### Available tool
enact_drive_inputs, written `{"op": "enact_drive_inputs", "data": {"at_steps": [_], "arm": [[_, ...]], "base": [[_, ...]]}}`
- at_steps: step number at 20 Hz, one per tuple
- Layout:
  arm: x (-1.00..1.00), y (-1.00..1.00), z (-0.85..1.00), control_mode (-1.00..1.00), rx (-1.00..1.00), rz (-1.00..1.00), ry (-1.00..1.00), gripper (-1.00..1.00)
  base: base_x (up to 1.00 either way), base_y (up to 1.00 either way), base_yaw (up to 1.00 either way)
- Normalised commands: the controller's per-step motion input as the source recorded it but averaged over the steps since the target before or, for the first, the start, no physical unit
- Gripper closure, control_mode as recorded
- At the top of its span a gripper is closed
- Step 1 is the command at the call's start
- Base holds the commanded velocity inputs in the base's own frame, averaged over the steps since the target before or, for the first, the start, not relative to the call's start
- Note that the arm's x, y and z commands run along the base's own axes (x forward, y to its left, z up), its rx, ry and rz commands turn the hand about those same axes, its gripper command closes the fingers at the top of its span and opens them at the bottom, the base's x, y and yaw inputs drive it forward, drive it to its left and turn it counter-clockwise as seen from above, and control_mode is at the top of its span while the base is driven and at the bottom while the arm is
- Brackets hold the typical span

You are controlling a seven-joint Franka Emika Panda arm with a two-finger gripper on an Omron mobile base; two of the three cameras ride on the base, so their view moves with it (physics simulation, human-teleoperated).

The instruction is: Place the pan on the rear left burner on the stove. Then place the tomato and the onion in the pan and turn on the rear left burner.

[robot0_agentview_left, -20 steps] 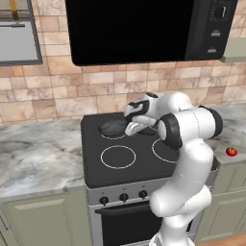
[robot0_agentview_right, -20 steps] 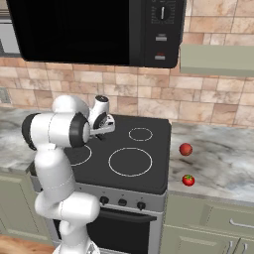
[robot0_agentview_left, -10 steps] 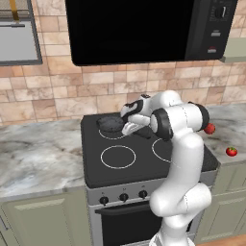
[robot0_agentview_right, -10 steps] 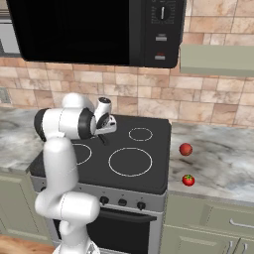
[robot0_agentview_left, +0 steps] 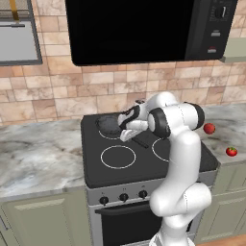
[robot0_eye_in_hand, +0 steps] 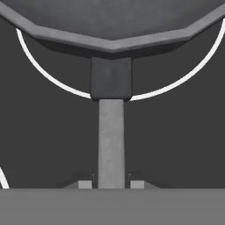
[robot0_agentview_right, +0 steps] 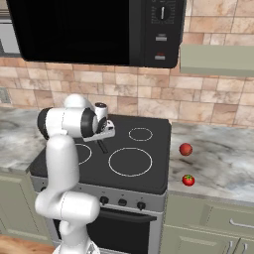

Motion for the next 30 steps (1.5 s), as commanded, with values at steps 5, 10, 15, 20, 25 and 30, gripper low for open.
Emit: {"op": "enact_drive_inputs", "data": {"at_steps": [5,10,15,20,25,30], "arm": [[0.0,0.13,-0.21,-1.0,-0.12,0.0,0.0,1.0],[0.0,0.08,-0.13,-1.0,-0.11,0.0,0.0,-1.0],[-0.02,0.03,-0.03,-1.0,-0.06,0.0,0.0,-1.0],[-0.09,0.0,0.09,-1.0,0.0,0.0,0.0,-1.0],[-0.01,0.0,0.3,-1.0,0.0,0.0,-0.02,-1.0],[0.0,0.0,0.39,-1.0,0.0,0.0,-0.04,-1.0]], "base": [[0.0,0.0,0.0],[0.0,0.0,0.0],[0.0,0.0,0.0],[0.0,0.0,0.0],[0.0,0.0,0.0],[0.0,0.0,0.0]]}}
